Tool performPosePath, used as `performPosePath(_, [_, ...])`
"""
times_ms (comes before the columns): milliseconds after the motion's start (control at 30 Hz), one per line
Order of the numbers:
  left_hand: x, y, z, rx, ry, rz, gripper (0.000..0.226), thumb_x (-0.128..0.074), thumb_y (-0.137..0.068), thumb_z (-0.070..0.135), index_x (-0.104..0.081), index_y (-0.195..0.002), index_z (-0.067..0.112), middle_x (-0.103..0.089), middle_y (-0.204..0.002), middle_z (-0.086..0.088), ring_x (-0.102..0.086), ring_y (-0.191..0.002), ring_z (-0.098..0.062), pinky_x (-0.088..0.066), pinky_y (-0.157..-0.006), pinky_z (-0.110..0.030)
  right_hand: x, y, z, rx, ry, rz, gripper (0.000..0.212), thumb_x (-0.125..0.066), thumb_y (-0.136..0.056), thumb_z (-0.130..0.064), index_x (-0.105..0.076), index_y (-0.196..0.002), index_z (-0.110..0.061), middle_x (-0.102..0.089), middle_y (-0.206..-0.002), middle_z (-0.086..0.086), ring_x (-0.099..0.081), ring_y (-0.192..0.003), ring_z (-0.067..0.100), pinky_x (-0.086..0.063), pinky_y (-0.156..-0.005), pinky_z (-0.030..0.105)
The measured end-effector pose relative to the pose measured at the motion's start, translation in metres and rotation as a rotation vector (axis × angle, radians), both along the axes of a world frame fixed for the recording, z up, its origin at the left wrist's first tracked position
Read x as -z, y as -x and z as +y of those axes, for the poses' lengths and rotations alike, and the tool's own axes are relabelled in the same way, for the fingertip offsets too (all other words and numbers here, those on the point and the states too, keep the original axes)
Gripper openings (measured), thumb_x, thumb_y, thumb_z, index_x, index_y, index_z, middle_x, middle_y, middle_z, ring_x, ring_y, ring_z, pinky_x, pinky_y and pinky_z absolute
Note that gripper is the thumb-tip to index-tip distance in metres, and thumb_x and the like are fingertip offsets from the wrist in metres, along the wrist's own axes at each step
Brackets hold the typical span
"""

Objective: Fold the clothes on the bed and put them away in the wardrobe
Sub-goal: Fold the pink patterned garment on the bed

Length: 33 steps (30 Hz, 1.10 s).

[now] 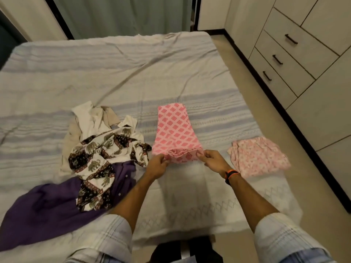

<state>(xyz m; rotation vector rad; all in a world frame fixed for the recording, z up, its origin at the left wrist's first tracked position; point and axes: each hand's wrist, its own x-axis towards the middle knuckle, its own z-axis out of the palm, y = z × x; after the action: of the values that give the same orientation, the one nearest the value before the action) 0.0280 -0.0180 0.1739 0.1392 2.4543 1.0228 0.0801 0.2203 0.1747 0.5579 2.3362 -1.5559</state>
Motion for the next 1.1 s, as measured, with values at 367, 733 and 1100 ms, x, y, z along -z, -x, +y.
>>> performPosePath(367, [0.014, -0.099, -0.008, -0.04, 0.005, -0.075, 0.026, -0.058, -0.096, 0.024, -0.064, -0.115, 0.008, -0.068, -0.113, -0.011, -0.061, -0.103, -0.031, -0.05, -0.088, -0.038, 0.02, -0.091, -0.003, -0.038, 0.006, -0.06, 0.047, -0.064, -0.091, -0.047, -0.054, -0.077, -0.003, -0.047, -0.076, 0.007, -0.047, -0.076, 0.02, -0.048, -0.08, 0.04])
performPosePath(733, [0.021, -0.22, 0.001, -0.083, 0.027, -0.162, 0.026, -0.053, -0.1, 0.023, -0.063, -0.119, 0.009, -0.065, -0.118, -0.01, -0.06, -0.104, -0.027, -0.046, -0.087, -0.033, 0.015, -0.207, 0.002, -0.121, -0.007, -0.102, 0.044, -0.064, -0.093, -0.043, -0.07, -0.101, 0.0, -0.072, -0.103, 0.02, -0.067, -0.1, 0.037, -0.054, -0.091, 0.054])
performPosePath(1100, [0.036, -0.224, -0.004, -0.08, 0.051, -0.218, 0.024, -0.052, -0.1, 0.022, -0.064, -0.115, 0.008, -0.066, -0.112, -0.01, -0.058, -0.094, -0.024, -0.046, -0.082, -0.032, 0.029, -0.213, -0.005, -0.106, 0.074, -0.17, 0.037, -0.062, -0.095, -0.035, -0.067, -0.112, -0.002, -0.072, -0.109, 0.011, -0.07, -0.097, 0.022, -0.057, -0.08, 0.034])
